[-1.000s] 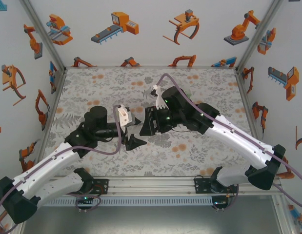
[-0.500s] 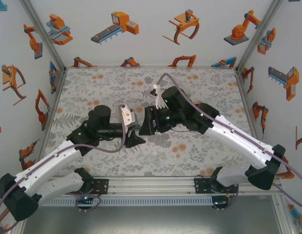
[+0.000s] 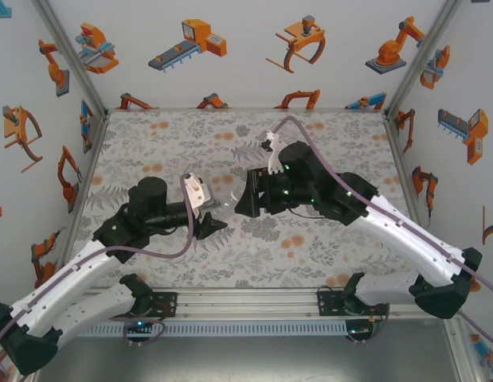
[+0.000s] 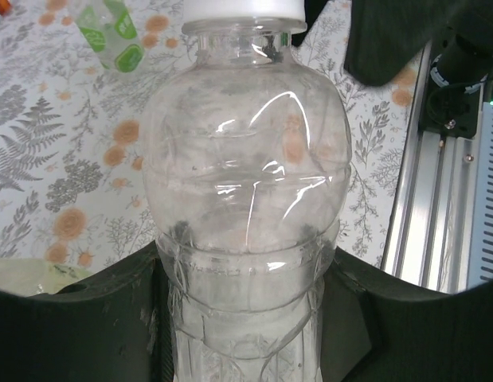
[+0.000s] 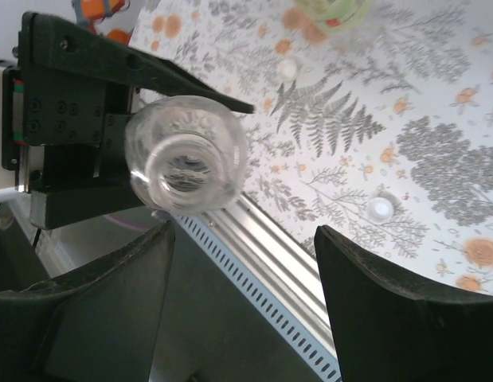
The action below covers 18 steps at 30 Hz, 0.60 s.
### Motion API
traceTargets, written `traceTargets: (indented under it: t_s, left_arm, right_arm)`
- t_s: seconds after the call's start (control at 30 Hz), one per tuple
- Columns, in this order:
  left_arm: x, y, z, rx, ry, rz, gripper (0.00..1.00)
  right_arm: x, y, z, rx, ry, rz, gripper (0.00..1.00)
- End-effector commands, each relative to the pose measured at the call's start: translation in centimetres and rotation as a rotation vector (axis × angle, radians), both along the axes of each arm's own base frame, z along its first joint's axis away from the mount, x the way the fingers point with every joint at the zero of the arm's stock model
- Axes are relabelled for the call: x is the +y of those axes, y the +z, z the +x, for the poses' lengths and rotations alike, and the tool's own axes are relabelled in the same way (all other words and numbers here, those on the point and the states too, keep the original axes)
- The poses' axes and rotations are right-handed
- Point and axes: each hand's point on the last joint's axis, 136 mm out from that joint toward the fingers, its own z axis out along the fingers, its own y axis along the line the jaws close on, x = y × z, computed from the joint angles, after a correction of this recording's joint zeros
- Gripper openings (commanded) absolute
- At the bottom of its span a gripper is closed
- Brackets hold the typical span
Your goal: Screw on the bottle caps
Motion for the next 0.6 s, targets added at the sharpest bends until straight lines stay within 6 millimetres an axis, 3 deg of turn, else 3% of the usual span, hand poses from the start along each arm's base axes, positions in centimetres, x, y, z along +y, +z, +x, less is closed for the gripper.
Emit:
traceTargets:
  t_s: [0.0,0.13,0.23,0.57]
  left_arm:
    - [1.1,1.4,0.0,-0.033,0.020,-0.005,0.32]
    - [2.3,2.2,0.4,-0.007,0.049,-0.041,0.17]
    - [3.3,2.5,0.9,0.008,0.069,-0.072,0.00]
    - [5.9,2.3,2.4,-0.021,0.155,-0.111,0.00]
  right_arm:
    - [-2.3,1.0,1.1,-0.062,-0.102,-0.027,0.65]
    - [-3.6,0.5,1.3,-0.084,-0.149,-0.054,0.64]
    - [-4.4,-0.9,1.5,-0.069,-0.171,-0.128,0.62]
    - [-3.6,-9.1,1.4,0.065,-0.172,-0.350,0.57]
